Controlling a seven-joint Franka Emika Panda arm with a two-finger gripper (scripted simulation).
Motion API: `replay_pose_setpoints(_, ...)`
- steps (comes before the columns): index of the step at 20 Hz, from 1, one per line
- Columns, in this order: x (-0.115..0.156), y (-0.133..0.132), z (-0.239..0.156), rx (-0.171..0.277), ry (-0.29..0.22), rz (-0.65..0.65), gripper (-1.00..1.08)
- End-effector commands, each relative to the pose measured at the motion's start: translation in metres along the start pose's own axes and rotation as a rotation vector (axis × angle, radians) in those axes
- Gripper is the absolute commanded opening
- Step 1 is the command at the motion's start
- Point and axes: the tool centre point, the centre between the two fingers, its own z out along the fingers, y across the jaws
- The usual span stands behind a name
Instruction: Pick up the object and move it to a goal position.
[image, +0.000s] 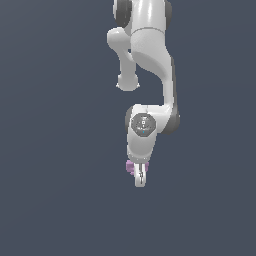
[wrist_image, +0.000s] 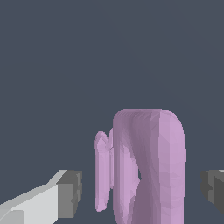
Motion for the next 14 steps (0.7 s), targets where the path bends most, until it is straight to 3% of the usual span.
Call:
replay_pose_setpoints(1, -0.0003, -0.0014, 0.0004, 0.002, 0.0, 0.0, 1.0)
replay_pose_setpoints(2, -0.0003, -0.0016, 0.0001, 0.002, 0.0, 0.0, 1.0)
replay_pose_setpoints(3, -0.0003, -0.0016, 0.0001, 0.002, 0.0, 0.0, -1.0)
replay_pose_setpoints(14, -0.0008, -0.0032, -0.0048, 0.008, -0.002, -0.001, -1.0)
